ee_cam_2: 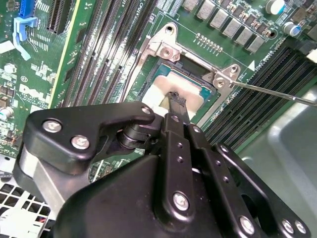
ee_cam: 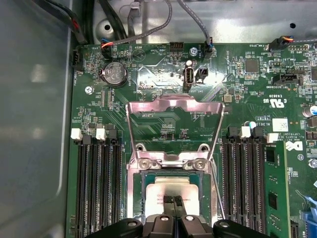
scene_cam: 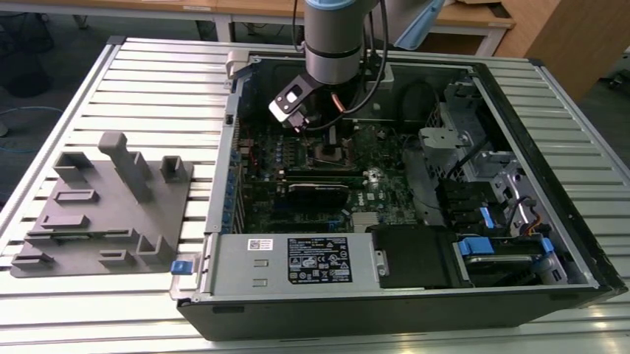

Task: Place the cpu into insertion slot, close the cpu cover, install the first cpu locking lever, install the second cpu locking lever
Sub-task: 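Place the cpu into insertion slot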

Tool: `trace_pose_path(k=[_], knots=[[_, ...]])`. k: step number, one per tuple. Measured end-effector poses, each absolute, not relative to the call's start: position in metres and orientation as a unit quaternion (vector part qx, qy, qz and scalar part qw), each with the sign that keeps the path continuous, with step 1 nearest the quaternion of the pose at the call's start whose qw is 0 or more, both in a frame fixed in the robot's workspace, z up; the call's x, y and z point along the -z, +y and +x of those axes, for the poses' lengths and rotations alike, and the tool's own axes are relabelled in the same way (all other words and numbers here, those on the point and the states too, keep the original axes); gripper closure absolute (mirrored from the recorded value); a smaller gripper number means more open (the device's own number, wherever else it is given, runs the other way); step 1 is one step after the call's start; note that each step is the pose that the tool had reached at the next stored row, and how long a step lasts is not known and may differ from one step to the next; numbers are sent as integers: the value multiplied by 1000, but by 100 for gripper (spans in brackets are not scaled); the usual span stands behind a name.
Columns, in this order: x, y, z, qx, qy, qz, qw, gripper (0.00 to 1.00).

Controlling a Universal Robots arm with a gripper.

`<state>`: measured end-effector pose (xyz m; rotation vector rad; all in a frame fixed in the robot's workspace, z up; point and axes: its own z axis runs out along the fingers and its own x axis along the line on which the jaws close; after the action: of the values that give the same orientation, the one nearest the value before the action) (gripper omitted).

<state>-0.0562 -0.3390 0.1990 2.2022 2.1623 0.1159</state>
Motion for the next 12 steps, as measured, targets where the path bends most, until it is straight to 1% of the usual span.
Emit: trace_pose_path(k=[12], knots=[[-201, -339, -56, -39, 700, 713, 26, 89]])
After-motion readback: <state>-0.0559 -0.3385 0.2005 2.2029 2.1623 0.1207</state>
